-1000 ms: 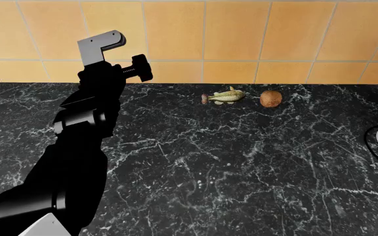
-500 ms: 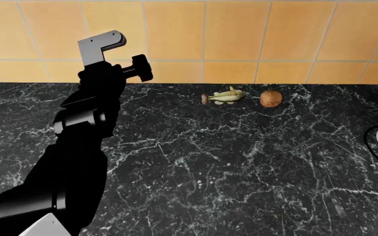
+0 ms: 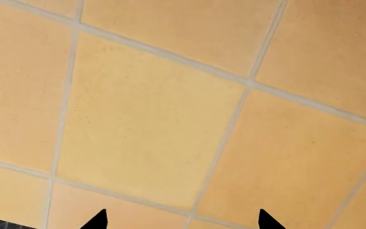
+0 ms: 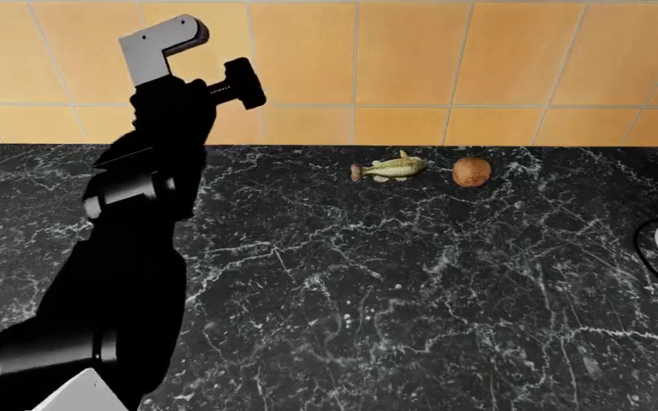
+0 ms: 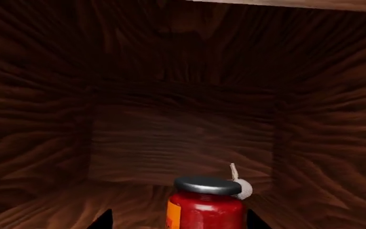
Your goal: Pick the salsa and boxed food from the counter and place them in the cabinets closest to them.
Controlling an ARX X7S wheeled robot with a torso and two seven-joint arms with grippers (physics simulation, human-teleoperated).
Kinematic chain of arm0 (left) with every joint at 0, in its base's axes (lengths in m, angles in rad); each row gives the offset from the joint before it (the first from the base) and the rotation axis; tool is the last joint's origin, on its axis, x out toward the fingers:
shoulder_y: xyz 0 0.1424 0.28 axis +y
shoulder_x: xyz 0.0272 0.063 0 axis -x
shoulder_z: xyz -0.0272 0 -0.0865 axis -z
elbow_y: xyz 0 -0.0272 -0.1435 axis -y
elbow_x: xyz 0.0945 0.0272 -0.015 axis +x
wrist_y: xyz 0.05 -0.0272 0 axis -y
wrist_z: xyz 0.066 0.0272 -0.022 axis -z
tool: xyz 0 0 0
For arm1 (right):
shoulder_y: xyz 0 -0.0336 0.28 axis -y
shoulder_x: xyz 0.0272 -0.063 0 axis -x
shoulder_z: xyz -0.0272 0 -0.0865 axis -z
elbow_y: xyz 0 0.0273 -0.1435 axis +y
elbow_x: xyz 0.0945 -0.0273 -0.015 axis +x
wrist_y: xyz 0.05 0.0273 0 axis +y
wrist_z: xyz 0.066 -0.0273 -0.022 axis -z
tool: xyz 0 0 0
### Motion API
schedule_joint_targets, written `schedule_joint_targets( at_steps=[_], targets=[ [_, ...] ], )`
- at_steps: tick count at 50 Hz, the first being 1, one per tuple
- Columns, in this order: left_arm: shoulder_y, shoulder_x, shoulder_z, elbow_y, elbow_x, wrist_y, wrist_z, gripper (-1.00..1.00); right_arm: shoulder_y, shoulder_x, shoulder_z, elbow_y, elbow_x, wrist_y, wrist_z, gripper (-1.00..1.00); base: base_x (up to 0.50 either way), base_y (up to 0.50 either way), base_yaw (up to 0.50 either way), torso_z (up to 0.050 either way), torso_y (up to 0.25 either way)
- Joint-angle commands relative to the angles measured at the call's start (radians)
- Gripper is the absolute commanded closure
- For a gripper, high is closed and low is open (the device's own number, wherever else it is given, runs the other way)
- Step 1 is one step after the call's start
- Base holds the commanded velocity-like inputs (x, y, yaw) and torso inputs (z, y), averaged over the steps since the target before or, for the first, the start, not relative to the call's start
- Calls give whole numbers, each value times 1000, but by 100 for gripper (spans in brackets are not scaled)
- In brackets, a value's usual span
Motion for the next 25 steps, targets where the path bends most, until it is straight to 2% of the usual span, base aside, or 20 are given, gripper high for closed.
schedule_joint_targets(
  at_steps=[1,8,25],
  targets=[
    [120,-2,120,455,-162,-255,-42,-100,-30,40,9,-98,28,-73,-32,-100,-102,-1,0,0,0],
    [182,-24,143,673,-218,-373,-72,-100,-38,46,-18,-114,69,-81,-11,-100,-500,-35,0,0,0],
    [208,-61,145,816,-281,-450,-103,-100,-49,60,-53,-144,67,-99,-28,-100,-500,-5,0,0,0]
  ],
)
